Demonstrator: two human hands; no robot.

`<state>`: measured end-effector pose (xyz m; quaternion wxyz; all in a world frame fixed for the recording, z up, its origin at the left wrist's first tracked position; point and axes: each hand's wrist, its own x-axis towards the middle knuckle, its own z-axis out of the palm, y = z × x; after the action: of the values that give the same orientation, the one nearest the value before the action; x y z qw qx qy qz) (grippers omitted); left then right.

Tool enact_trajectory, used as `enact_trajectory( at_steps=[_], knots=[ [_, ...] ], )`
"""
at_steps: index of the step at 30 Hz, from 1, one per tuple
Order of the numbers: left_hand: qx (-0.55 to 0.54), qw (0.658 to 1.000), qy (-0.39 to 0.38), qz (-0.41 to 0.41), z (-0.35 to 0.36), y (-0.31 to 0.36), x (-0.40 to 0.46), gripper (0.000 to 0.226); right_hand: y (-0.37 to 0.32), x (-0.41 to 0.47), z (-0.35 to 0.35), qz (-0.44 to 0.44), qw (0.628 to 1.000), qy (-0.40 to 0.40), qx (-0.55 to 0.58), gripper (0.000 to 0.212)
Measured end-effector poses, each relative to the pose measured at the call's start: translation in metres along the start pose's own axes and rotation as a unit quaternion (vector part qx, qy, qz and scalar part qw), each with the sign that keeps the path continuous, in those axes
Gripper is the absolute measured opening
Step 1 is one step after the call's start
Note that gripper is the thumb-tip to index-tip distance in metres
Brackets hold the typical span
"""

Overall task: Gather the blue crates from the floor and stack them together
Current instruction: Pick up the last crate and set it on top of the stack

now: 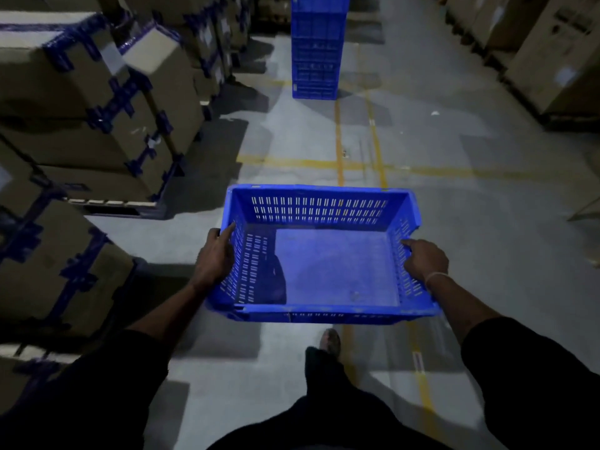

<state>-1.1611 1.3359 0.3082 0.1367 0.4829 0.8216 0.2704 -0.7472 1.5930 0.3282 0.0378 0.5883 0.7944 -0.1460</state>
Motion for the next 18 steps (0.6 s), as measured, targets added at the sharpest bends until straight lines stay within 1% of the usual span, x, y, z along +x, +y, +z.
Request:
enact_trajectory(
  at_steps=[4, 7, 10, 13, 18],
  knots=[
    [0.018, 0.999, 0.02, 0.026, 0.01, 0.011, 0.11, 0.065, -0.01, 0.11, -0.027, -0.008, 1.0, -0.009, 0.009, 0.064],
    [0.017, 0.999, 0.019, 0.028, 0.004, 0.024, 0.19, 0.065, -0.021, 0.183, -0.059, -0.02, 0.999, -0.035, 0.003, 0.067],
    [0.006, 0.999, 0.034, 0.035, -0.001, 0.035, 0.262, 0.061, -0.034, 0.255, -0.086, -0.039, 0.999, -0.033, -0.005, 0.07],
    [-0.007, 0.999, 0.035, 0.03, -0.002, 0.041, 0.33, 0.064, -0.048, 0.325, -0.105, -0.043, 0.999, -0.031, 0.011, 0.071],
    [0.002, 0.999, 0.043, 0.006, 0.005, 0.033, 0.459, 0.059, -0.082, 0.45, -0.127, -0.05, 0.998, -0.026, 0.016, 0.072]
  ],
)
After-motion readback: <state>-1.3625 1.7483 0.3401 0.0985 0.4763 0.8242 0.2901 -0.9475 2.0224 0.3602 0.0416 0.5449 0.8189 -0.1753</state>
